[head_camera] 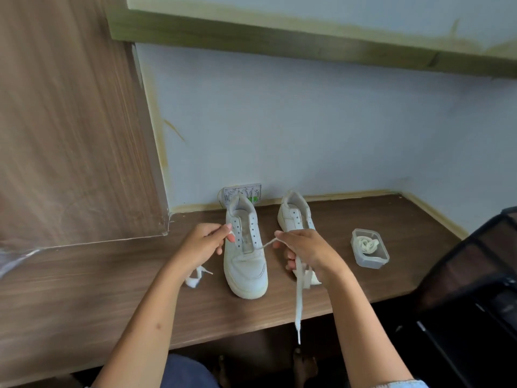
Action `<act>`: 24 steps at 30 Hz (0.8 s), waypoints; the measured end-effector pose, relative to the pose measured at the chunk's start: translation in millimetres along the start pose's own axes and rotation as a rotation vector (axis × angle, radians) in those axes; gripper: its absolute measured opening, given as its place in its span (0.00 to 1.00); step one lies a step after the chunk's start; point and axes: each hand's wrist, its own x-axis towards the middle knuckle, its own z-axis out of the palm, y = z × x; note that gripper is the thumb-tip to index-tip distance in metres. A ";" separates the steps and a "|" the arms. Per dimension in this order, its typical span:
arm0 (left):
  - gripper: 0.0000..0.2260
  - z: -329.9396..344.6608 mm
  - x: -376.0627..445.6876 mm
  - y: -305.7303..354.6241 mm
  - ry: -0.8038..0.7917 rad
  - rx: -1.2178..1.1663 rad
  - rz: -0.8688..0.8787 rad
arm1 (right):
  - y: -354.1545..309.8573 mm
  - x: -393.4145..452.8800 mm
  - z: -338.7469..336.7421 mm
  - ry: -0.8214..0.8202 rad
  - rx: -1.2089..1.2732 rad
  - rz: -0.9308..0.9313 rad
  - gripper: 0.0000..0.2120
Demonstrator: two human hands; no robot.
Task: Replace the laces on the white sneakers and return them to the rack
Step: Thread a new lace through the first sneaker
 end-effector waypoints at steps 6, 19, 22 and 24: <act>0.16 -19.0 -22.8 47.4 -0.029 -0.138 0.054 | -30.6 -26.5 -9.8 0.017 -0.008 -0.041 0.13; 0.15 -38.9 -71.7 119.6 0.022 -0.149 0.181 | -68.9 -82.0 -14.4 0.060 0.037 -0.107 0.09; 0.15 -40.3 -77.6 124.6 0.011 -0.154 0.193 | -70.6 -86.2 -15.6 0.067 0.054 -0.102 0.09; 0.15 -41.0 -80.9 127.5 0.004 -0.151 0.202 | -69.6 -86.3 -16.0 0.069 0.037 -0.058 0.13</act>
